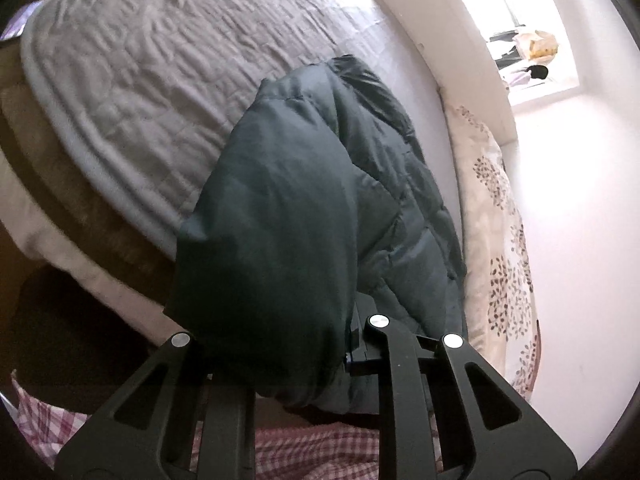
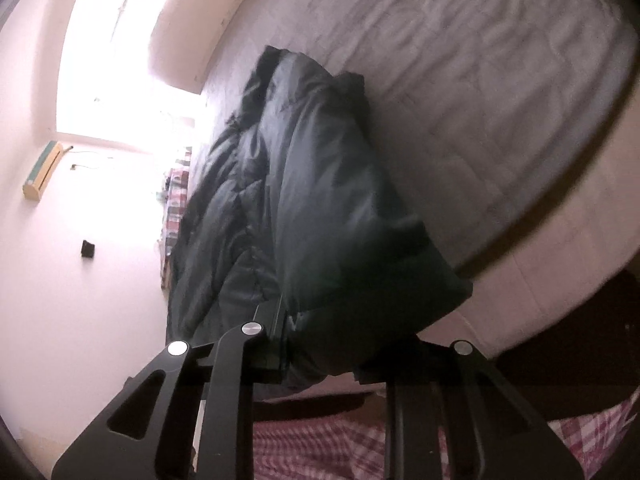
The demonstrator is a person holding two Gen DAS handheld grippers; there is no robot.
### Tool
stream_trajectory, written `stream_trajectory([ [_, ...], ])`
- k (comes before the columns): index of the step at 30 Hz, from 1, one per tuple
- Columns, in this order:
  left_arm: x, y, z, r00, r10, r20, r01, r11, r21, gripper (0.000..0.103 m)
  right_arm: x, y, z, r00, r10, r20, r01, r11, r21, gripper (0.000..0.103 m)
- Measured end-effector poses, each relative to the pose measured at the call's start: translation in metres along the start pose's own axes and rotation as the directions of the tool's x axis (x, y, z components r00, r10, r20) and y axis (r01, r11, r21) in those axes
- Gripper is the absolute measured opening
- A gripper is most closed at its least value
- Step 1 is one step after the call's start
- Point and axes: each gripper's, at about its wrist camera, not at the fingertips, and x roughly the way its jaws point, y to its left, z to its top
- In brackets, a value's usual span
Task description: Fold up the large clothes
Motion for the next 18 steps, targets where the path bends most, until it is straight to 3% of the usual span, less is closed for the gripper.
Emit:
stream_trajectory([
  [4,0.002,0.003,-0.003,1.000,0.015,0.006,-0.016,1.000,0.012,0.020,0.005,0.001,0.003,1.000,-0.026,0.000,0.026,0.999,-0.028,0.024],
  [5,0.002,0.003,-0.004,1.000,0.023,0.009,-0.023,1.000,0.013,0.023,0.003,-0.002,0.002,0.999,-0.036,-0.005,0.036,0.999,-0.028,0.028],
  [7,0.001,0.003,-0.005,0.999,0.038,0.016,-0.038,0.999,0.012,0.030,0.004,-0.006,0.004,0.995,-0.096,-0.018,0.096,0.995,0.013,0.047],
  [8,0.001,0.003,-0.006,0.999,0.046,0.020,-0.046,0.999,0.007,0.035,0.001,-0.008,0.005,0.992,-0.129,-0.010,0.130,0.991,0.031,0.065],
  [9,0.000,0.003,-0.007,0.998,0.053,0.026,-0.053,0.999,0.002,0.039,-0.006,-0.010,0.005,0.990,-0.144,0.008,0.143,0.989,0.044,0.069],
  [12,0.000,0.002,-0.008,0.996,0.079,0.031,-0.079,0.996,0.027,0.050,-0.031,-0.009,0.005,0.980,-0.195,0.049,0.194,0.981,0.030,0.069],
  [16,0.000,-0.002,-0.011,0.993,0.104,0.048,-0.107,0.992,0.072,0.059,-0.070,0.018,0.002,0.922,-0.328,0.205,0.349,0.934,-0.074,0.069],
  [18,0.002,-0.004,-0.013,0.992,0.113,0.057,-0.118,0.989,0.093,0.063,-0.071,0.044,-0.001,0.925,-0.307,0.222,0.350,0.918,-0.188,0.050],
])
